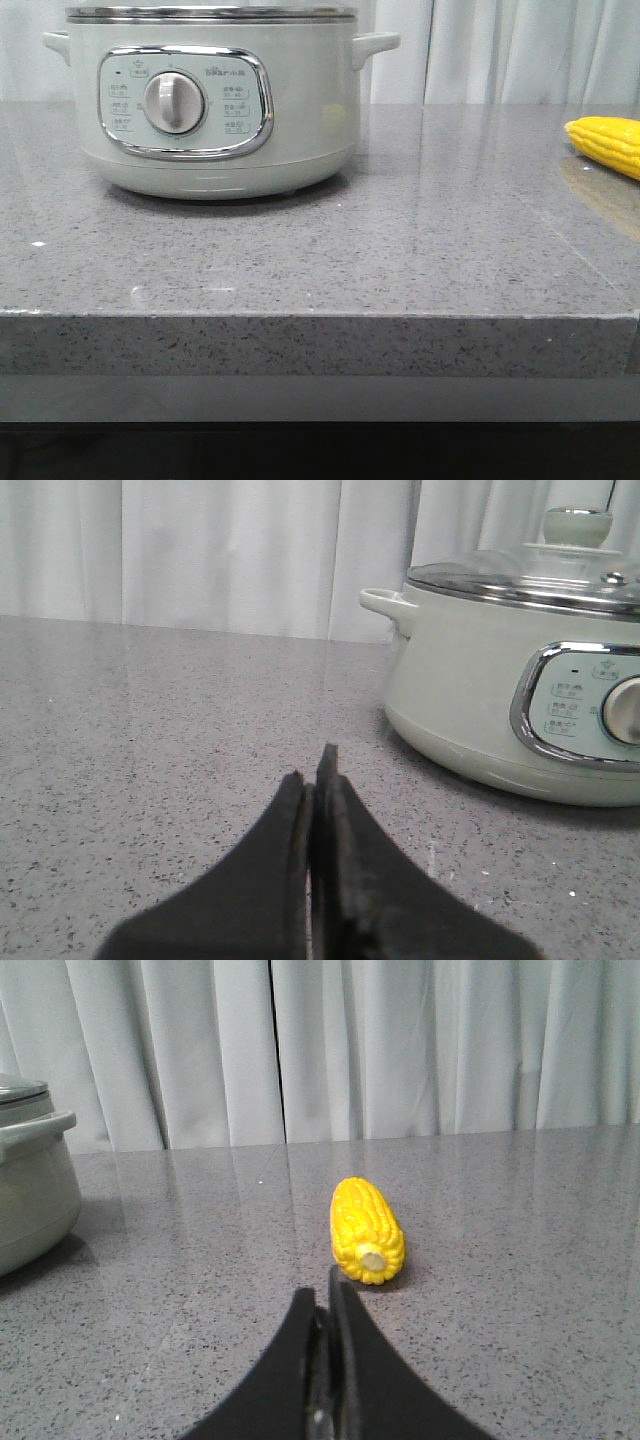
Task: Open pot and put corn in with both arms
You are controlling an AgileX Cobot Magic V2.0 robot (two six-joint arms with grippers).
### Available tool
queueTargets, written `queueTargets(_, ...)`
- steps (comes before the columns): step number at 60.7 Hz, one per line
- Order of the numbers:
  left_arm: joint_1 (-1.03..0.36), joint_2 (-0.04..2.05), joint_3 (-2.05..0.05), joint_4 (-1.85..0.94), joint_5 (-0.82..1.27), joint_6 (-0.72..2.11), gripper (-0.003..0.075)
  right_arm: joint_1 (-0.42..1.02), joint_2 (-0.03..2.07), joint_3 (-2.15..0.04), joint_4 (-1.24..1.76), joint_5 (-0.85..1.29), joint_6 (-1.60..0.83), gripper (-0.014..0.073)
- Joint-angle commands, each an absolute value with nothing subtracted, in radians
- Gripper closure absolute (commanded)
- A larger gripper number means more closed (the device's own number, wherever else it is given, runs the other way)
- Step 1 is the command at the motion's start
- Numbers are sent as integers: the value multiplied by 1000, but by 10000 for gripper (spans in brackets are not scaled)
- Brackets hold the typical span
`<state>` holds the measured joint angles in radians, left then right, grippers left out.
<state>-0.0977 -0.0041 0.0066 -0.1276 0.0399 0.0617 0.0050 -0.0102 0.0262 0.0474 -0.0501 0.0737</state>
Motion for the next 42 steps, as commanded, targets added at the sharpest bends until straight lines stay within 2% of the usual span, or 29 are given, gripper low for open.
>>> queueTargets(1,-97,-24,11,-137,-37,63,741,-2,-34,27,41,-134,72,662)
queueTargets(42,-97,-24,11,-137,-56,63,741,-2,-34,27,41,-147,72,662)
